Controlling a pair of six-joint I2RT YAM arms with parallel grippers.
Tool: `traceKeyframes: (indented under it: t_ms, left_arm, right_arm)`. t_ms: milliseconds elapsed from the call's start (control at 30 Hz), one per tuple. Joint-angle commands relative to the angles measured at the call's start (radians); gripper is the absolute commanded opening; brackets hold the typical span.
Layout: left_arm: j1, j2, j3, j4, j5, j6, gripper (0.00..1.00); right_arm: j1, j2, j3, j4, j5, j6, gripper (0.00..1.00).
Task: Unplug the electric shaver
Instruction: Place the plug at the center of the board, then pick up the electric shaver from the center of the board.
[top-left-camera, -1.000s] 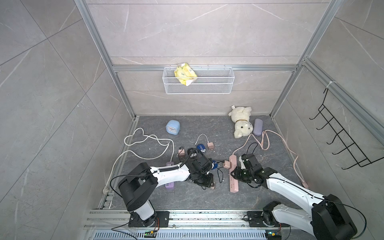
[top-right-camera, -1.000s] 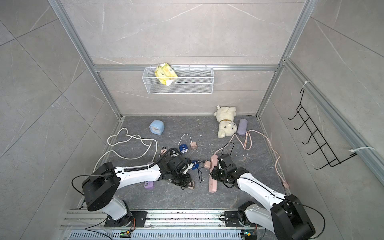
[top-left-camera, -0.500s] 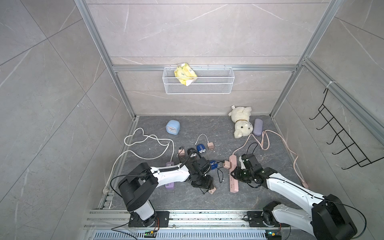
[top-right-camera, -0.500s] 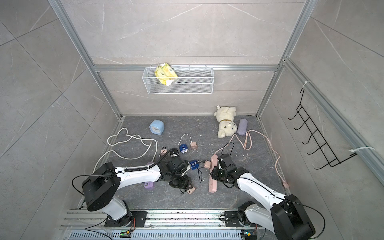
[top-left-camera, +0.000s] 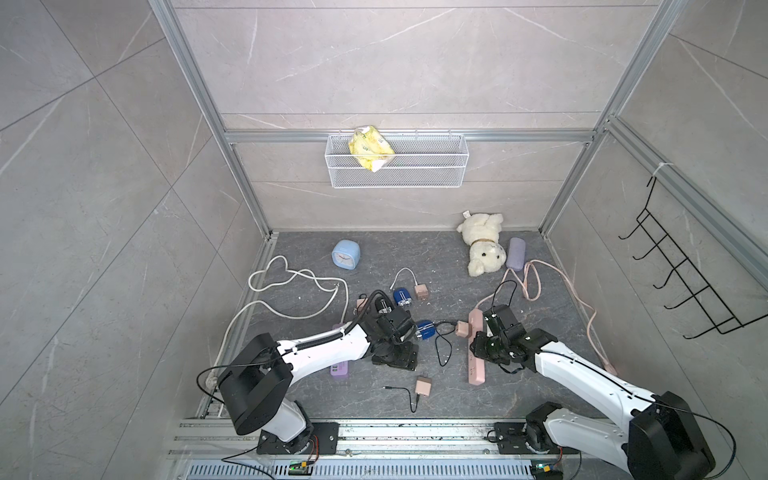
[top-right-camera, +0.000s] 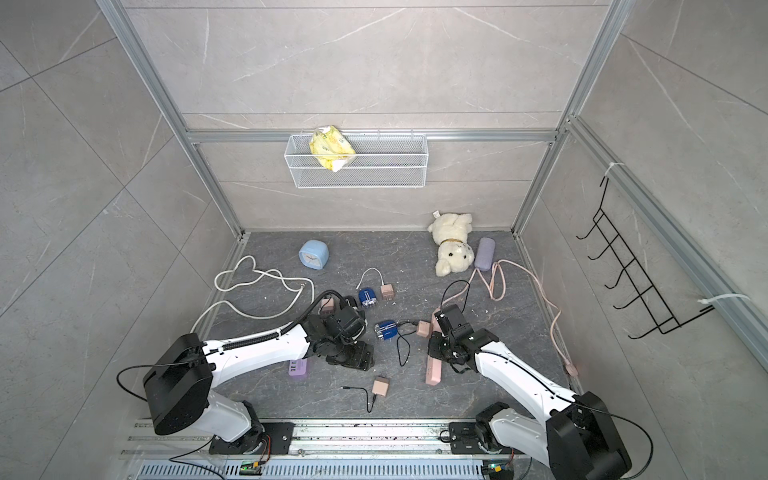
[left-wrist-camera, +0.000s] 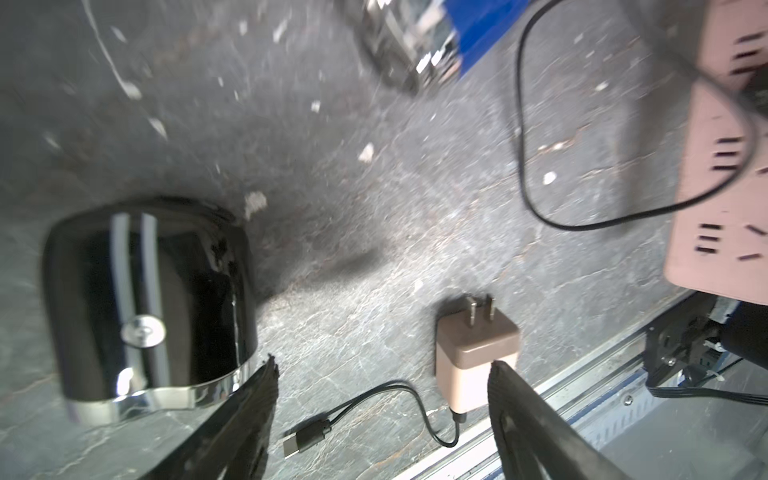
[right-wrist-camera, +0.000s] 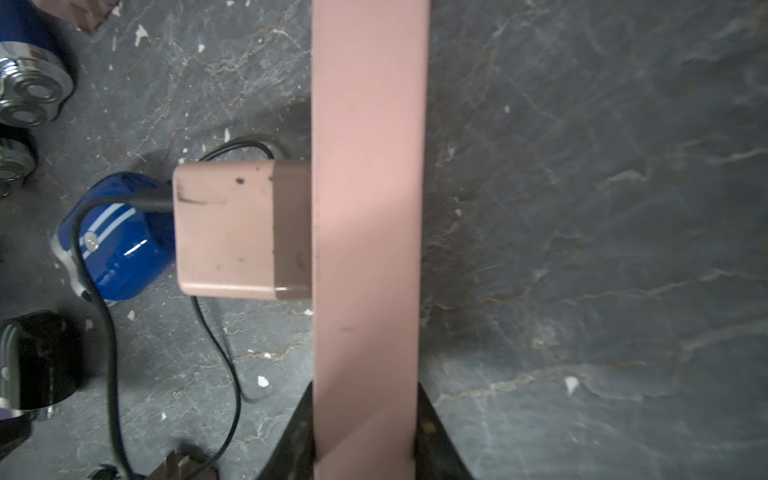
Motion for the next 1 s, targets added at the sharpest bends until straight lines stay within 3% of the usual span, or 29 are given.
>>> traceKeyframes:
  t_ms: [0,400,633,667,700,967]
  left_arm:
    - [0.003,-0.039,0.037,-0.001,-0.050,0.047,0.83]
    - [0.003,0.044,0.179,-0.036,-0.155,0.210,0.84]
    - [0.003,0.148,0.285,-0.003,-0.107,0.430,0.85]
    - [0.003,0.166,0.302,-0.004,-0.103,0.464,0.98]
    - [0.003,0.179,0.309,0.005,-0.104,0.491,1.00]
    - [0.008,0.307,0.396,-0.001,-0.166,0.638,1.00]
  right_arm:
    - [0.002,0.027,0.064,-0.070,0.099,-0.030,0.00]
    - [-0.033,0.147,0.089,-0.070,0.147,-0.030,0.00]
    - [-0.087,0.149,0.074,-0.054,0.112,-0.052,0.00]
    - [-0.095,0.145,0.070,-0.051,0.104,-0.054,0.00]
    - [-0.100,0.141,0.064,-0.046,0.093,-0.057,0.00]
    - [-0.122,0.145,0.052,-0.023,0.042,-0.068,0.00]
